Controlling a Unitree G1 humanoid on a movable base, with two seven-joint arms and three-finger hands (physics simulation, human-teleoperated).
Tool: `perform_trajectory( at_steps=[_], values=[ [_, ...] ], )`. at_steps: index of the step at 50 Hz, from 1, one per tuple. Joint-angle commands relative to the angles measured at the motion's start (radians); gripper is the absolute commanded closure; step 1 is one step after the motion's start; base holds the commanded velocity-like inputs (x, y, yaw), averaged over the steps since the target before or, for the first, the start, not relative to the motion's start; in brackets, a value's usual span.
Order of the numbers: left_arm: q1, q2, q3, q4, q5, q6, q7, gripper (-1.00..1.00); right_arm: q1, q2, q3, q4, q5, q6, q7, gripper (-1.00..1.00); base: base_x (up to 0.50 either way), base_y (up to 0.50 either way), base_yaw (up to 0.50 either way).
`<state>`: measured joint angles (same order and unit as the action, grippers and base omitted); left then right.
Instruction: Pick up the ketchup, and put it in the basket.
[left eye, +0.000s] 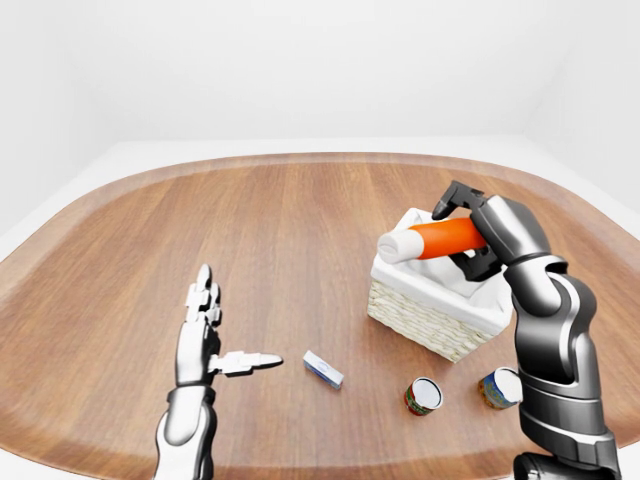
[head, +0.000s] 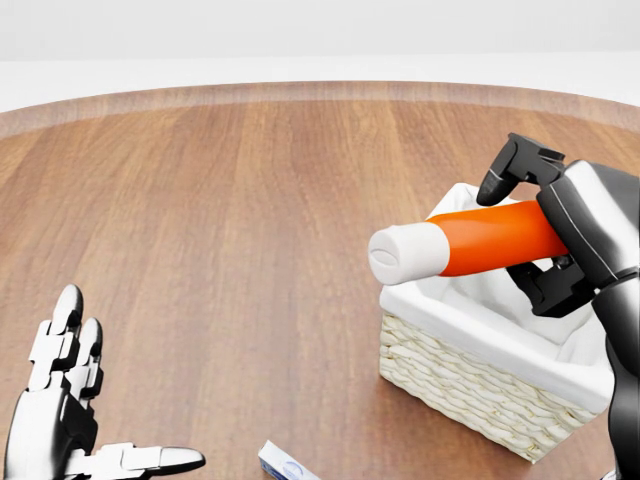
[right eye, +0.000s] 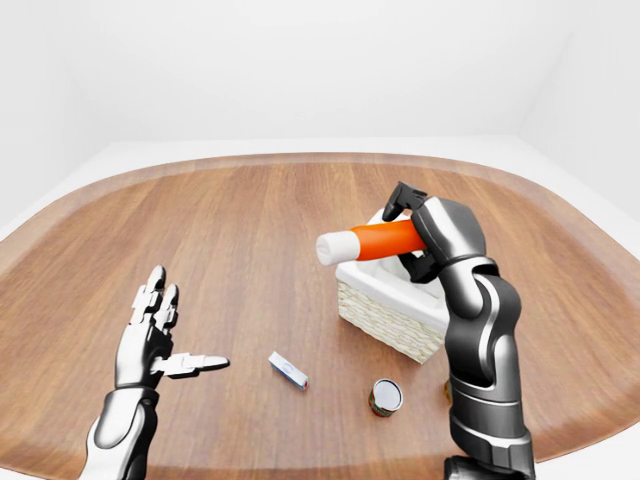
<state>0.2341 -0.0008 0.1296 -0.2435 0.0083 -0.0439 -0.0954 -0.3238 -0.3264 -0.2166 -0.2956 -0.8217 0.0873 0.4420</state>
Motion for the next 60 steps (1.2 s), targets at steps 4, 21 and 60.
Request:
perform_trajectory(
  at_steps=[4, 21, 60],
  values=[
    [0.002, 0.001, -0.011, 0.013, 0.005, -0.013, 0.003, -1.0, -0.072, -0.037, -0.009, 0.054, -0.085, 0.0, 0.047, 1.0, 0.0, 0.0, 0.0],
    [0.003, 0.001, -0.01, 0.007, -0.002, -0.008, 0.001, -1.0, -0.173, -0.072, 0.016, 0.161, -0.172, 0.0, 0.083, 1.0, 0.0, 0.0, 0.0],
    [-0.004, 0.001, -0.038, 0.054, 0.013, -0.041, 0.016, -1.0, -0.247, -0.18, -0.021, 0.417, -0.109, 0.0, -0.039, 1.0, 0.0, 0.0, 0.0]
  ],
)
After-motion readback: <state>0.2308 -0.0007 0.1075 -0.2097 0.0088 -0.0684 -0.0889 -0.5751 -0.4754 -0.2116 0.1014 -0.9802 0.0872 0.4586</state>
